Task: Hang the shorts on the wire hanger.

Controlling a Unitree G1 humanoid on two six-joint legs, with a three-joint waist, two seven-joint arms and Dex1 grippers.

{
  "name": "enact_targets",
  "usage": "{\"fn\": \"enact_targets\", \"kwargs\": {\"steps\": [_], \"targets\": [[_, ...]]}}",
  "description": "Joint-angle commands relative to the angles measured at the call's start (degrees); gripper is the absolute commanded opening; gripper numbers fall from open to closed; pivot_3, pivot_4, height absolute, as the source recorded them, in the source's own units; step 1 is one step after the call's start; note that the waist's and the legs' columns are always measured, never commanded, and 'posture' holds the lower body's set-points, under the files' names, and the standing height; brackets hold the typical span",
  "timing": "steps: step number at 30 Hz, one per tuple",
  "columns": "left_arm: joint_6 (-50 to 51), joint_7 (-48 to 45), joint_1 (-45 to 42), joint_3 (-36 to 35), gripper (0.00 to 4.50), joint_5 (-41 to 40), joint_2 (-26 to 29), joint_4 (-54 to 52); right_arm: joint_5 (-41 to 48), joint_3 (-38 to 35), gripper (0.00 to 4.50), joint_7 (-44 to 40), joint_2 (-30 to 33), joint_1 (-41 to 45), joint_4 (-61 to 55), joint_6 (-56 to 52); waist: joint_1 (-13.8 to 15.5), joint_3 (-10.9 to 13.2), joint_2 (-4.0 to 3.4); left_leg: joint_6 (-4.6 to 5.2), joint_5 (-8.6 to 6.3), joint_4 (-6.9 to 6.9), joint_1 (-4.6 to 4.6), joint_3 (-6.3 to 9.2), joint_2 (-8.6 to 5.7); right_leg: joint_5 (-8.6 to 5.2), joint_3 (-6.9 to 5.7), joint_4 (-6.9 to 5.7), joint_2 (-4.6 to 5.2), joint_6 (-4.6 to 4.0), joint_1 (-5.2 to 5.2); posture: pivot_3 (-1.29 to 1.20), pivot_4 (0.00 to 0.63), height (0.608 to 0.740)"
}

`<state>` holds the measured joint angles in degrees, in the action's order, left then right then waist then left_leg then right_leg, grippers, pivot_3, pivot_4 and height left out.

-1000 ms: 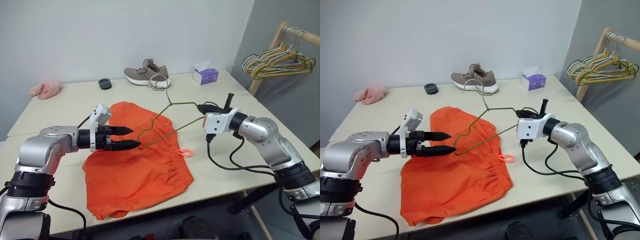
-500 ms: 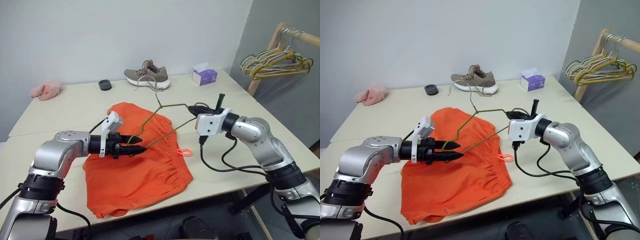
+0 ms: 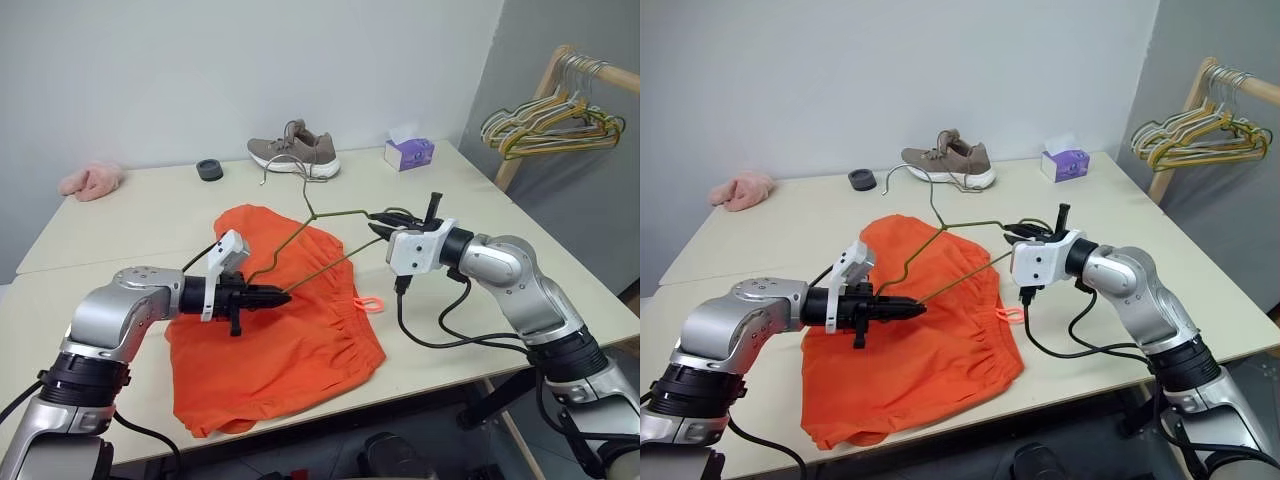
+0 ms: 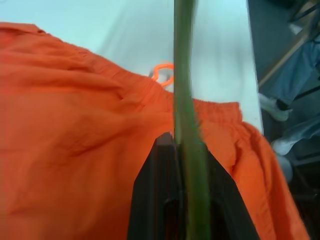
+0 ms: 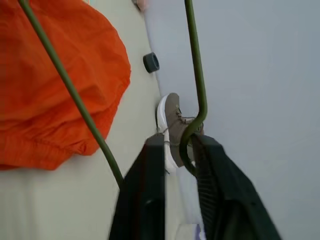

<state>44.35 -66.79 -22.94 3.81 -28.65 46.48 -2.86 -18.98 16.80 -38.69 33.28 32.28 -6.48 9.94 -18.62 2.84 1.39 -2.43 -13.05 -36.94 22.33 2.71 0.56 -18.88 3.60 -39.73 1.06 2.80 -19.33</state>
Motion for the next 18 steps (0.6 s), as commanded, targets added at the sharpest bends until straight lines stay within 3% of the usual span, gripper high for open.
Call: {"fn": "enact_targets", "kwargs": {"steps": [1,4,8,13,15,18], "targets": [[-1.9,1.5,-0.9,0.2,0.0,2.1,0.5,-0.8,2.3,-0.8,2.02,-1.6,-0.2,0.4,-4.2,0.4,0.0,0.0,0.0,0.0,0.0,0.0,0.0,0.0,0.0,0.0,0.0,0.0,0.0,0.0,0.0,-0.31,0.0,0.74],[-4.5,2.9,-1.3,0.8,0.0,5.0,0.9,-0.5,6.0,-2.1,3.11,-4.3,-0.6,-0.6,-7.7,-4.3,0.0,0.0,-0.03,0.0,0.0,-0.01,0.0,-0.01,-0.01,-0.01,0.01,0.0,0.0,0.01,0.0,-0.31,0.0,0.74],[-11.0,4.0,-1.7,2.9,0.0,11.2,2.5,0.1,16.1,-6.4,4.47,-9.9,0.4,-2.2,-14.6,-21.4,0.2,0.0,0.0,0.0,0.0,0.0,0.02,0.05,0.02,-0.01,-0.03,0.0,0.0,0.02,0.0,-0.31,0.0,0.74],[-17.9,2.9,-1.5,5.0,0.0,16.2,4.1,0.4,21.3,-7.9,4.47,-13.5,4.0,-2.4,-20.1,-36.7,0.5,0.0,-0.01,0.0,0.0,0.0,0.01,0.04,0.01,0.0,-0.03,0.02,0.08,0.0,0.0,-0.32,0.0,0.74],[-20.3,1.5,-1.8,5.5,0.0,17.2,4.8,-1.6,22.9,-6.7,4.47,-14.4,5.2,-1.8,-21.1,-45.3,0.5,0.0,-0.01,0.0,0.0,0.01,0.01,0.04,0.05,-0.06,-0.04,0.03,0.1,0.08,-0.02,-0.33,0.0,0.74],[-21.3,-0.2,-2.8,5.7,0.0,17.4,5.0,-3.5,22.0,-2.7,4.47,-15.6,7.2,-1.2,-20.6,-49.7,0.5,0.0,-0.02,0.0,0.0,0.02,0.03,0.02,0.05,-0.12,-0.03,0.05,0.1,0.18,-0.04,-0.33,0.0,0.74]]}}
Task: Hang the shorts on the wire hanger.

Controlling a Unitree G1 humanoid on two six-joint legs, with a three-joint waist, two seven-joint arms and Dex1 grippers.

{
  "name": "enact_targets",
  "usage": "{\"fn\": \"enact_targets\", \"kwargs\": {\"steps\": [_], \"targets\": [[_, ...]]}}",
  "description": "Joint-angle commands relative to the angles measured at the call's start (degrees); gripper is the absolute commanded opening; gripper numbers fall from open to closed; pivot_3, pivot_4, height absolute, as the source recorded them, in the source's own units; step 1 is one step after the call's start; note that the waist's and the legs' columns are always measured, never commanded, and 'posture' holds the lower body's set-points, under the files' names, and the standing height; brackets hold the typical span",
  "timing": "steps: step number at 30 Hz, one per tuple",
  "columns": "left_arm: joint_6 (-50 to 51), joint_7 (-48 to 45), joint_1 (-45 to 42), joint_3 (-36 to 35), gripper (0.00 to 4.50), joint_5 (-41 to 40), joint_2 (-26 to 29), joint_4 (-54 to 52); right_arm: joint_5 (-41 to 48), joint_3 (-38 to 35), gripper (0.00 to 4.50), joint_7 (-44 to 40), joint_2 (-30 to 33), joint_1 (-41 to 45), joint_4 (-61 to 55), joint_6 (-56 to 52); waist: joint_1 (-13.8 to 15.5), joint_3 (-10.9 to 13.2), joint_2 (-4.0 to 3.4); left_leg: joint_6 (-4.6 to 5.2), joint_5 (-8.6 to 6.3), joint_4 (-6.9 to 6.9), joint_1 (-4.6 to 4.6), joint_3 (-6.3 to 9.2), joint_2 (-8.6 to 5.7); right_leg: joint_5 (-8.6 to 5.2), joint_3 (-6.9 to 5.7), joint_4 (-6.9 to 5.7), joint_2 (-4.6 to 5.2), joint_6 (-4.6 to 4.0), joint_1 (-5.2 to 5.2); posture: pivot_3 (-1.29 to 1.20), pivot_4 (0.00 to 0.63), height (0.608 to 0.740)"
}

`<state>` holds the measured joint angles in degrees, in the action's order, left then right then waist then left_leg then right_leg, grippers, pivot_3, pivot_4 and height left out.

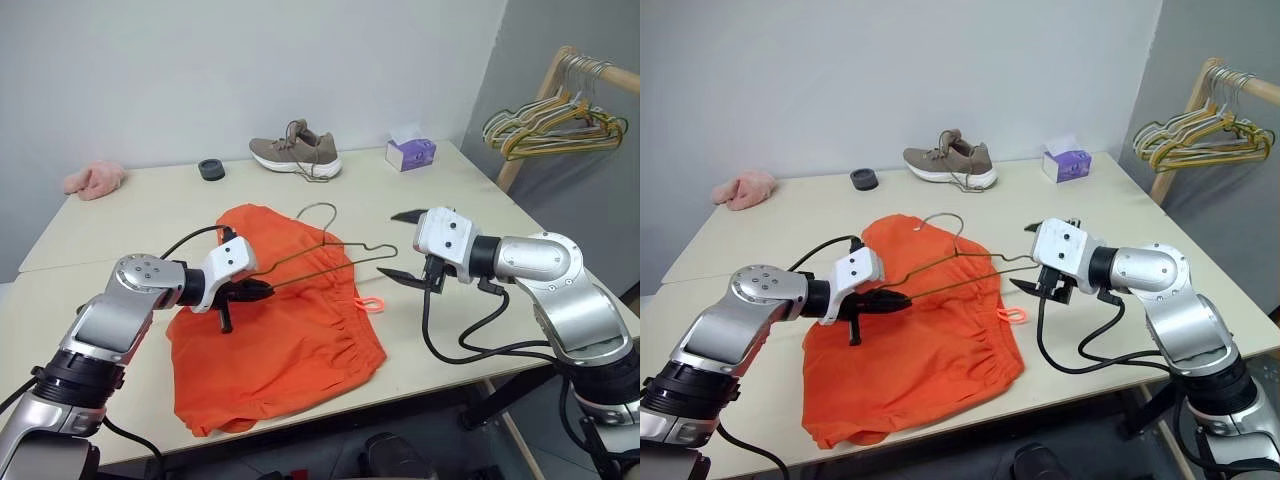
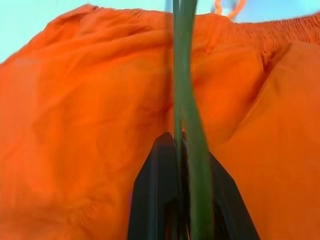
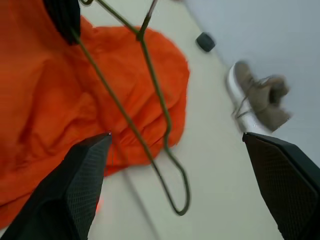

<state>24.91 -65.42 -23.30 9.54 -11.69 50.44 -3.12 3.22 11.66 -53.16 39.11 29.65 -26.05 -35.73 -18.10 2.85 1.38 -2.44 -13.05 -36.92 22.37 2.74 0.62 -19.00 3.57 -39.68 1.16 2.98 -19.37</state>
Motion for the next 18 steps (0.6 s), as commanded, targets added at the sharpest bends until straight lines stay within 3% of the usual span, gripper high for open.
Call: {"fn": "enact_targets", "kwargs": {"steps": [1,10,13,18], "targets": [[-1.9,-2.1,-2.7,0.0,0.0,0.4,1.1,-3.7,-0.5,3.7,4.47,-1.3,1.5,1.7,-0.6,-4.3,-0.1,0.0,0.0,0.0,0.0,0.01,0.01,-0.01,-0.01,0.0,0.01,0.02,0.0,0.01,-0.01,-0.33,0.0,0.74],[-2.1,-5.6,-3.2,0.0,0.0,0.8,2.0,-5.5,-3.3,12.9,4.47,-5.0,1.6,7.2,9.6,-1.2,-1.0,0.0,-0.03,0.0,0.0,0.03,0.13,-0.07,-0.04,-0.02,0.05,0.07,-0.06,0.05,-0.14,-0.32,0.0,0.74],[-2.4,-6.1,-2.8,0.0,0.0,1.1,2.3,-6.0,-2.5,14.4,3.84,-7.5,1.5,8.3,11.2,-2.0,-0.9,0.0,-0.03,0.0,0.0,0.03,0.24,-0.02,-0.03,-0.02,-0.01,0.07,-0.06,0.05,-0.22,-0.31,0.0,0.74],[-2.5,-6.5,-1.9,-0.4,0.0,1.0,2.8,-6.9,-1.5,14.9,2.16,-9.6,1.2,8.9,12.0,-3.5,-0.8,0.0,-0.03,0.0,0.0,0.02,0.31,-0.02,-0.03,-0.02,-0.02,0.07,-0.05,0.05,-0.27,-0.3,0.0,0.74]]}}
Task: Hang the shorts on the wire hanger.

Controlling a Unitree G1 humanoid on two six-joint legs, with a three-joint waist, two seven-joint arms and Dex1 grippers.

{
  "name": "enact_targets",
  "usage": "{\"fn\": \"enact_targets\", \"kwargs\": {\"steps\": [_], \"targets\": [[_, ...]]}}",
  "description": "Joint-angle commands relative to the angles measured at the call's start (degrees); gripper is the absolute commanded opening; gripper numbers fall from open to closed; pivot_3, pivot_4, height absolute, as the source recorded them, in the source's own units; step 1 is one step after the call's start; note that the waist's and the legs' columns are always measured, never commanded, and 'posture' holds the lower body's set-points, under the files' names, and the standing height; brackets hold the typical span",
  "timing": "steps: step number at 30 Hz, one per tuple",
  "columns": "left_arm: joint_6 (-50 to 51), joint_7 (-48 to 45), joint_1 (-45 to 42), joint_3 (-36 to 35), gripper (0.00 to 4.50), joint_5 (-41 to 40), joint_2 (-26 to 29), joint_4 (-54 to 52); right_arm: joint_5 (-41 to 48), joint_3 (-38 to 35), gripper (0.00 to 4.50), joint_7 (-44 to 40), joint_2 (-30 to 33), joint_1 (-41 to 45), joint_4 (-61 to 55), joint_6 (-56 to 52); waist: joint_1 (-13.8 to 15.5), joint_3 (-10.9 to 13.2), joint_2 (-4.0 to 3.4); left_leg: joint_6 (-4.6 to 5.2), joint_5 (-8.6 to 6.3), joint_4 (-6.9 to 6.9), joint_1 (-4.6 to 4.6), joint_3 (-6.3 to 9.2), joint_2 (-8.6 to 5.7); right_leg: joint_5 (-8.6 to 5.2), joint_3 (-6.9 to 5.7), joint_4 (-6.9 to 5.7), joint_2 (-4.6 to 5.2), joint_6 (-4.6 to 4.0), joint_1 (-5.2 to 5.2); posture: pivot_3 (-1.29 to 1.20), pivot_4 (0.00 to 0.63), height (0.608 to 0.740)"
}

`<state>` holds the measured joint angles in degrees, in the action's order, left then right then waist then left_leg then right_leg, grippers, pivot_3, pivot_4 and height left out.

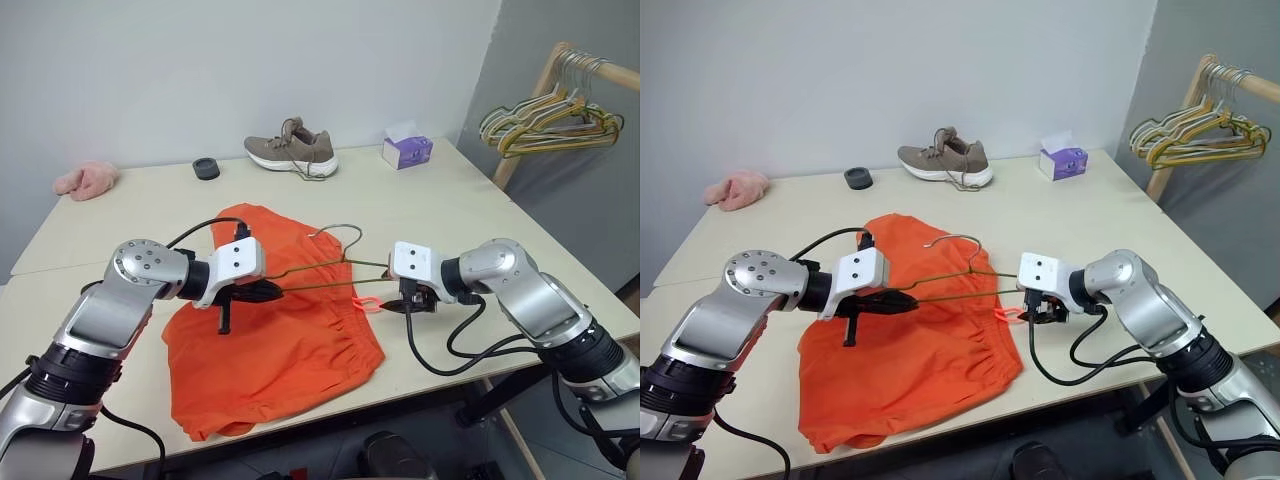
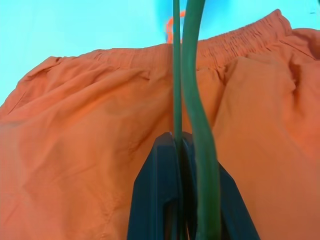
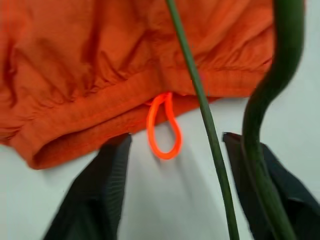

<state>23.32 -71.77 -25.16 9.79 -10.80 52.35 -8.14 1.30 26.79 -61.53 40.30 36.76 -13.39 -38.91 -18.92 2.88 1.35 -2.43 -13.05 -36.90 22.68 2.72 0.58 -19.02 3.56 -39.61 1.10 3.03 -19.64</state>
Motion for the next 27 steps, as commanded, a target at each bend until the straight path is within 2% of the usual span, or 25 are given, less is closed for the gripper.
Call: {"fn": "enact_targets", "kwargs": {"steps": [1,6,10,14,17,21,27], "targets": [[-1.0,-0.2,0.1,-0.7,0.0,0.1,1.0,-2.0,0.4,-0.2,1.78,-1.5,-0.1,1.8,-0.7,-0.4,0.0,0.0,0.0,0.0,0.0,0.0,0.0,0.0,0.0,0.0,0.0,0.0,0.0,0.0,0.0,-0.3,0.0,0.74],[-1.3,0.1,0.9,-1.0,0.0,0.1,0.5,-1.9,0.7,-0.4,0.04,-2.1,-0.4,1.7,-1.2,-1.2,0.1,0.0,0.0,0.0,0.0,-0.02,-0.02,0.01,0.01,0.0,-0.01,-0.04,0.0,0.0,0.0,-0.3,0.0,0.74],[-1.4,0.6,1.4,-1.3,0.0,-0.4,-0.4,-1.6,1.8,-1.3,0.04,-2.3,-0.8,1.1,-2.3,-2.6,0.1,0.0,-0.01,0.0,0.0,-0.02,-0.01,0.02,0.01,0.0,-0.01,-0.03,0.0,0.0,0.0,-0.3,0.0,0.74],[1.8,0.6,3.0,-3.7,0.0,-5.3,-2.7,-2.5,3.4,-2.3,0.04,-2.9,-0.1,-0.1,-4.8,-4.4,0.2,0.0,-0.01,0.0,0.0,-0.02,0.0,0.02,0.01,0.0,-0.02,-0.04,0.01,0.0,0.0,-0.31,0.0,0.74],[1.9,1.2,3.9,-5.2,0.73,-6.2,-3.5,-2.2,4.7,-3.1,0.0,-3.1,0.8,-1.1,-6.7,-5.9,0.3,0.0,0.02,0.0,0.0,-0.02,0.0,0.04,0.03,0.0,-0.03,-0.04,0.04,0.0,0.0,-0.31,0.0,0.74],[7.1,2.7,4.6,-9.6,1.98,-11.4,-5.2,-0.6,6.6,-4.8,0.0,-3.3,3.0,-3.6,-9.8,-7.8,0.3,0.0,-0.01,0.0,0.0,-0.04,-0.01,0.06,0.04,0.0,-0.05,-0.05,0.04,0.01,0.01,-0.32,0.0,0.74],[9.0,4.8,4.3,-13.1,3.81,-13.1,-4.7,2.3,8.9,-6.7,0.0,-2.7,5.7,-6.6,-12.0,-9.6,0.2,0.0,0.0,0.0,0.0,-0.05,-0.01,0.06,0.03,0.0,-0.05,-0.05,0.03,0.01,0.01,-0.32,0.0,0.74]]}}
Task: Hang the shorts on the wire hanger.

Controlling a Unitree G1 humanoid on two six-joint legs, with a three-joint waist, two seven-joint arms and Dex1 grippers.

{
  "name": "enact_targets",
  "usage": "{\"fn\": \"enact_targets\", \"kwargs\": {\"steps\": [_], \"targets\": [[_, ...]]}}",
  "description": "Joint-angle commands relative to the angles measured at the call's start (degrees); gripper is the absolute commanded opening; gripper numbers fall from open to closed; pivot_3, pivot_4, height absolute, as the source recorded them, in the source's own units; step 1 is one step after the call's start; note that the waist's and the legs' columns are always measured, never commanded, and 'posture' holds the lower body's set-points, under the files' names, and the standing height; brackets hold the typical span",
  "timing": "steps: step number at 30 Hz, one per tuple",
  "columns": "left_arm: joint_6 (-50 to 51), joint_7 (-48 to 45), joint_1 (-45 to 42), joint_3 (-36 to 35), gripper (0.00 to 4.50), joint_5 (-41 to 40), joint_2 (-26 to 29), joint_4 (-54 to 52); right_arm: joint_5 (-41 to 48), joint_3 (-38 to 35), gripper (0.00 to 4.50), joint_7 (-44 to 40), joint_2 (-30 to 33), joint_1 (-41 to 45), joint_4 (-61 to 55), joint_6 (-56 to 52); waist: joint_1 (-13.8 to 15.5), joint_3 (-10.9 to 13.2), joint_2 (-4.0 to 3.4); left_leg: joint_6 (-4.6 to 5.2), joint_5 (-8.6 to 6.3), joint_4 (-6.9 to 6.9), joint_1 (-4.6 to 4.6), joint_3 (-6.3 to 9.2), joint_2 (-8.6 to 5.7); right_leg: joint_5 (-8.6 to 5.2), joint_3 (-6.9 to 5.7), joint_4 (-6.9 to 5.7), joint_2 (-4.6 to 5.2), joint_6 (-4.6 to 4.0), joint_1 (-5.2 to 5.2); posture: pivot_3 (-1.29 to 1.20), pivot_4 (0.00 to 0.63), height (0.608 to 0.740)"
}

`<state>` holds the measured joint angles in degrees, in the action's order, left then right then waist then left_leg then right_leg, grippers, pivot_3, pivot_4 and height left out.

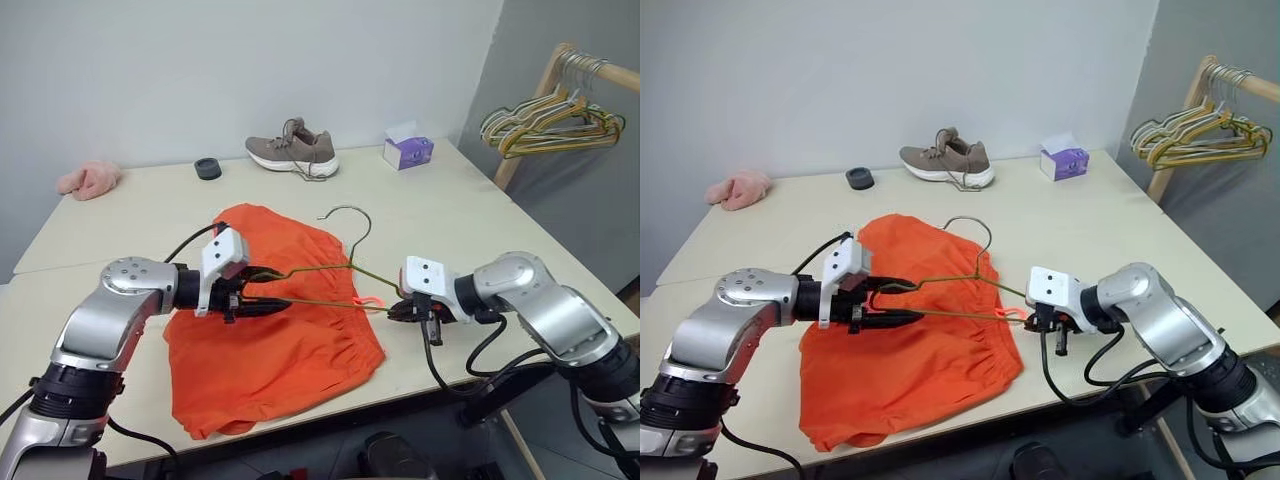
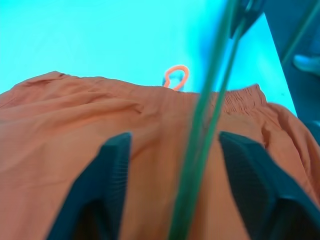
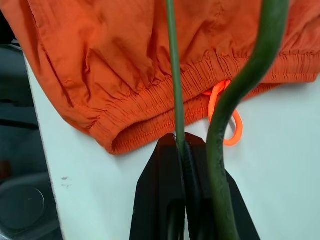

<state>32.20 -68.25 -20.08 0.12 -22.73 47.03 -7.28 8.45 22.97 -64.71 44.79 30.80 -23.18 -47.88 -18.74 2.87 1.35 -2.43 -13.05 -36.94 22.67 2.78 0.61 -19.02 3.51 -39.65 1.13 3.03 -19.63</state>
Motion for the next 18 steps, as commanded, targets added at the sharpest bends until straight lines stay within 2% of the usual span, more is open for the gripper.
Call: {"fn": "enact_targets", "kwargs": {"steps": [1,9,12,18], "targets": [[0.1,1.4,-0.8,-4.1,3.81,-1.4,0.8,2.3,2.1,-3.5,0.0,0.8,1.5,-1.3,-2.4,-1.0,0.0,0.0,0.0,0.0,0.0,0.0,0.0,0.0,0.0,0.0,0.0,0.0,0.0,0.0,0.0,-0.32,0.0,0.74],[-2.9,3.2,3.3,-7.6,3.81,0.5,2.6,11.0,6.5,-11.1,0.0,4.3,5.0,-9.2,-4.1,-7.2,-0.1,0.0,0.0,0.0,0.0,0.05,0.01,-0.01,0.0,0.0,0.01,0.05,0.01,0.0,-0.01,-0.34,0.0,0.74],[-5.4,4.1,5.5,-7.3,4.41,2.0,2.4,13.3,8.0,-14.1,0.0,6.4,5.8,-12.8,-3.4,-9.8,-0.2,0.0,0.01,0.0,0.0,0.04,0.02,-0.02,0.01,0.0,0.01,0.06,0.02,0.0,-0.02,-0.35,0.0,0.74],[-7.7,3.5,7.2,-6.1,4.47,2.3,1.6,13.1,7.5,-16.8,0.0,9.8,7.2,-15.6,3.4,-10.4,-0.3,0.0,0.01,0.0,0.0,0.0,0.02,-0.07,-0.01,0.0,0.05,0.09,0.04,0.0,-0.01,-0.36,0.0,0.74]]}}
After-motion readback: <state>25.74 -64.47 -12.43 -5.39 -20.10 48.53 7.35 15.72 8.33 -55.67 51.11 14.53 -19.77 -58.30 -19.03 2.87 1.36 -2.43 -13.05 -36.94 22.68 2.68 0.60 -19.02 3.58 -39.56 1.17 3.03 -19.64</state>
